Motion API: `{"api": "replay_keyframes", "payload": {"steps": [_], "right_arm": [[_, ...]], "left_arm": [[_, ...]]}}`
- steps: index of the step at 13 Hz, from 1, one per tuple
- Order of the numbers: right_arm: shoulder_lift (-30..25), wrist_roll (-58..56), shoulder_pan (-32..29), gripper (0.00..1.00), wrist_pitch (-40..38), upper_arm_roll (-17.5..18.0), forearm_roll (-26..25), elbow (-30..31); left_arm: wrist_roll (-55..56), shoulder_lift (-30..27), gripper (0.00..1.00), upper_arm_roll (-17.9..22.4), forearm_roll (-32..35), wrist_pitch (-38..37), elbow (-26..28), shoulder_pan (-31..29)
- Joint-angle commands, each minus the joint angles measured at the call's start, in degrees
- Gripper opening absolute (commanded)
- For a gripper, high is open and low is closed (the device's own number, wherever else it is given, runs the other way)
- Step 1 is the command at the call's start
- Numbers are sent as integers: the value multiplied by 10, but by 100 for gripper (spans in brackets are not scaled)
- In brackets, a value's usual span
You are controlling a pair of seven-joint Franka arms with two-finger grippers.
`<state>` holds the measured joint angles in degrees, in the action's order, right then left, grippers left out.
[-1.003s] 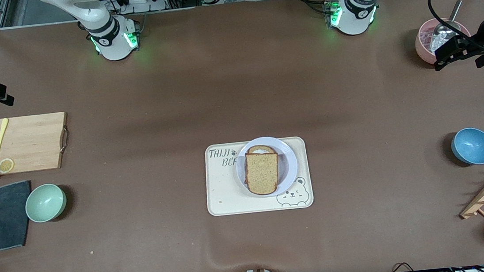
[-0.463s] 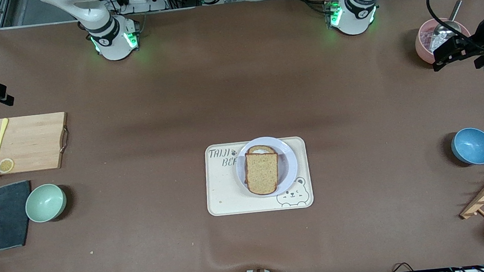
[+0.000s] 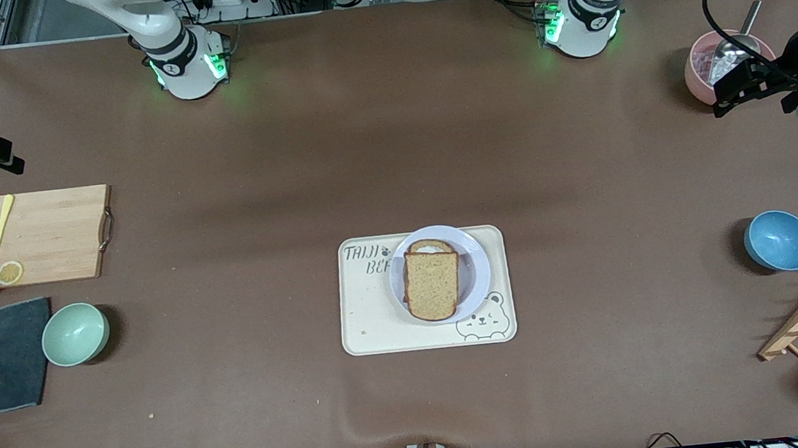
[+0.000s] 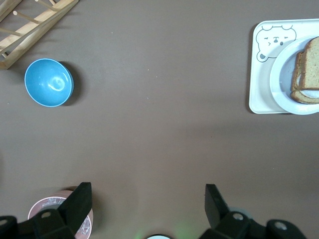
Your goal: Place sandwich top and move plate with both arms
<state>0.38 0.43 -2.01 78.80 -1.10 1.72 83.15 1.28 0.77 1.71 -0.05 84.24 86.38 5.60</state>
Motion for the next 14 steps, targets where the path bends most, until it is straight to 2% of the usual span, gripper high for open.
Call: {"api": "replay_keyframes", "payload": {"steps": [1, 14], "right_arm": [[-2, 7, -5, 100, -4, 7, -3, 0], [-2, 7, -4, 100, -4, 8, -3, 1]], "left_arm": [[6, -10, 100, 8, 11, 5, 6, 11], [8, -9, 100, 8, 11, 3, 6, 14]]}}
